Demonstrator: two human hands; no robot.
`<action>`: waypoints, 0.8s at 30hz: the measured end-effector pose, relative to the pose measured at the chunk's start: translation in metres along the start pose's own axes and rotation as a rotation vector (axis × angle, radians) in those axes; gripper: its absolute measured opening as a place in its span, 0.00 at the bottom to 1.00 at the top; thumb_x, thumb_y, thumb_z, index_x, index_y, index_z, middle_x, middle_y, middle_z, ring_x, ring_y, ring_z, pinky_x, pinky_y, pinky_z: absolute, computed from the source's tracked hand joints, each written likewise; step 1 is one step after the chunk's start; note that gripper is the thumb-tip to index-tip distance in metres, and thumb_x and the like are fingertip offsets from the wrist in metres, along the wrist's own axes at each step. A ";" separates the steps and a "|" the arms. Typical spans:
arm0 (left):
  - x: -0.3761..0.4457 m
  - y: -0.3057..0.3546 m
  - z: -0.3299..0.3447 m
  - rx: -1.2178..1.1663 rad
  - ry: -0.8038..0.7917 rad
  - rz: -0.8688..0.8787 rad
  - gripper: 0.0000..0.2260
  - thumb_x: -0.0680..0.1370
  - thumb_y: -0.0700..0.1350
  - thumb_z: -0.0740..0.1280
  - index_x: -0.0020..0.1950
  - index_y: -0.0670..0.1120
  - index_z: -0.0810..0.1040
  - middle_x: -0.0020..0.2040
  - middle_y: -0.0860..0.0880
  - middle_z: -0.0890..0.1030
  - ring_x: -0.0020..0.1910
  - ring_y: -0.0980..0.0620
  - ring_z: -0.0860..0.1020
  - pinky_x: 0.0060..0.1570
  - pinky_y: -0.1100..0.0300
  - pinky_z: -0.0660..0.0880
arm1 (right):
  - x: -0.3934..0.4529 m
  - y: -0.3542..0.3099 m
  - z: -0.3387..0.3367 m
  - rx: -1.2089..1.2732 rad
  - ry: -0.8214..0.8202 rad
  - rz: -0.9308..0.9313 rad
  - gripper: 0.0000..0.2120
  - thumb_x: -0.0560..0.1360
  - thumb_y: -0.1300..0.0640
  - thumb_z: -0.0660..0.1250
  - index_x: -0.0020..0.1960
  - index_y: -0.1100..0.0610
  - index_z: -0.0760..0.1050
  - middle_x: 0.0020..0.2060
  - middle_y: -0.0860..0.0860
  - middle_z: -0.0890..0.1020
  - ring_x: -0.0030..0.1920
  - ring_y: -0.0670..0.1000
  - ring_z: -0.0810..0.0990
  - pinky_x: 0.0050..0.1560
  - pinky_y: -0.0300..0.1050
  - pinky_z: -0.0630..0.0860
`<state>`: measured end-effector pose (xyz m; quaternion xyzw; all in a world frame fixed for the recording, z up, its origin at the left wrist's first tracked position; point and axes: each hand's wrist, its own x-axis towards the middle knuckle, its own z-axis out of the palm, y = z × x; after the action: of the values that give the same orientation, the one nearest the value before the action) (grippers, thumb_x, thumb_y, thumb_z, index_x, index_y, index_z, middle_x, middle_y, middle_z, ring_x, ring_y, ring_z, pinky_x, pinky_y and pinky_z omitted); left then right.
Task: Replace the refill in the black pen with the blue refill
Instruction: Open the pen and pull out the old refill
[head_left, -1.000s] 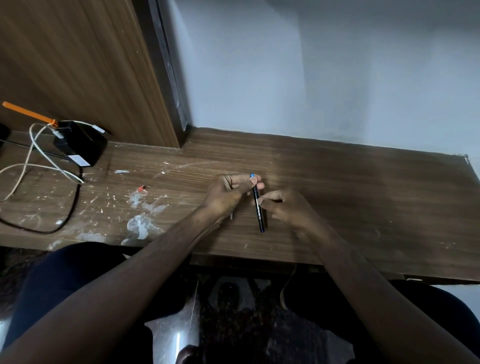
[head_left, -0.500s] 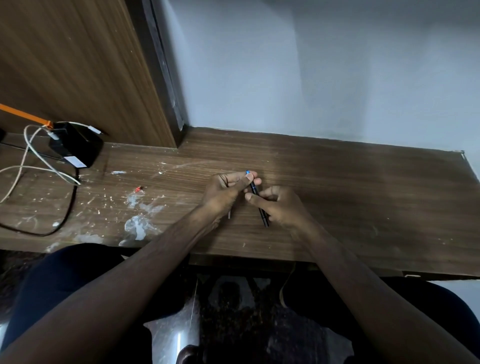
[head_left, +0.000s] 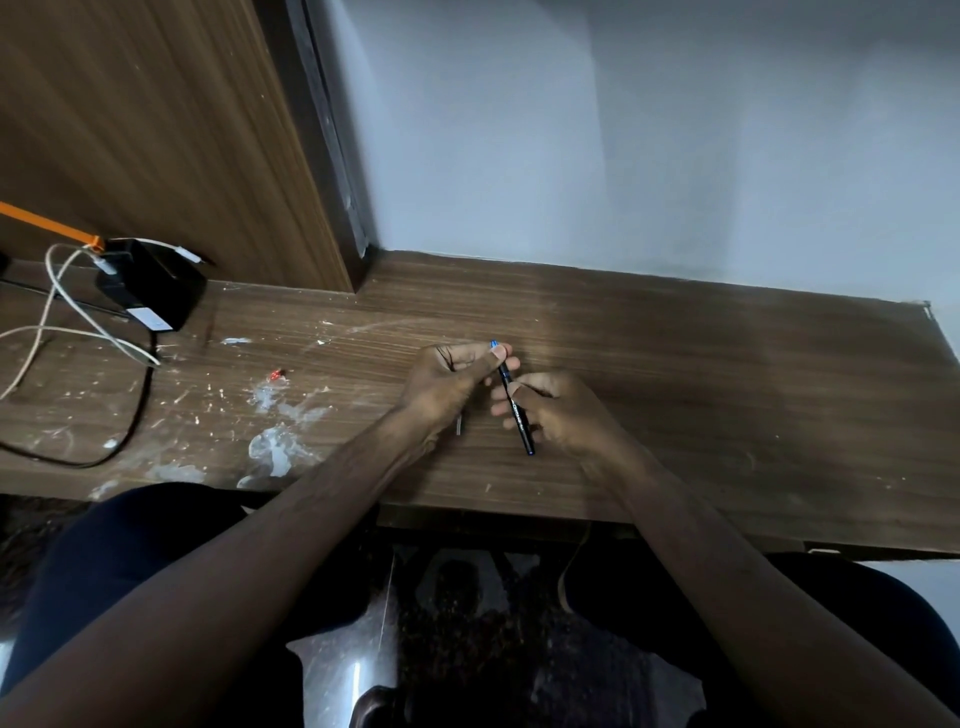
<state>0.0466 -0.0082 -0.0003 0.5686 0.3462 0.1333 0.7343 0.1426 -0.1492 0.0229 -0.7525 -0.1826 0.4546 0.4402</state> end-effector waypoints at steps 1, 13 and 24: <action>0.000 -0.001 0.000 0.009 0.001 -0.002 0.12 0.78 0.47 0.77 0.55 0.40 0.89 0.48 0.48 0.90 0.45 0.54 0.82 0.53 0.60 0.79 | -0.001 0.001 -0.002 -0.036 0.038 -0.018 0.08 0.83 0.51 0.69 0.57 0.52 0.85 0.46 0.49 0.91 0.46 0.47 0.90 0.46 0.45 0.84; 0.018 0.003 -0.007 0.115 0.210 -0.033 0.18 0.70 0.61 0.81 0.47 0.48 0.90 0.40 0.56 0.89 0.36 0.66 0.84 0.32 0.74 0.73 | -0.002 0.012 -0.004 -0.336 0.253 -0.096 0.15 0.67 0.51 0.86 0.43 0.52 0.80 0.39 0.48 0.85 0.39 0.47 0.85 0.45 0.50 0.86; 0.034 0.014 -0.048 0.528 0.297 0.102 0.13 0.71 0.60 0.81 0.42 0.52 0.89 0.35 0.53 0.88 0.31 0.61 0.79 0.36 0.63 0.75 | 0.000 0.014 -0.015 -0.372 0.289 -0.101 0.12 0.70 0.51 0.84 0.45 0.50 0.81 0.44 0.48 0.86 0.44 0.49 0.87 0.51 0.53 0.87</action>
<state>0.0428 0.0520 -0.0046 0.7306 0.4433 0.1569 0.4951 0.1531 -0.1643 0.0142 -0.8678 -0.2357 0.2780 0.3377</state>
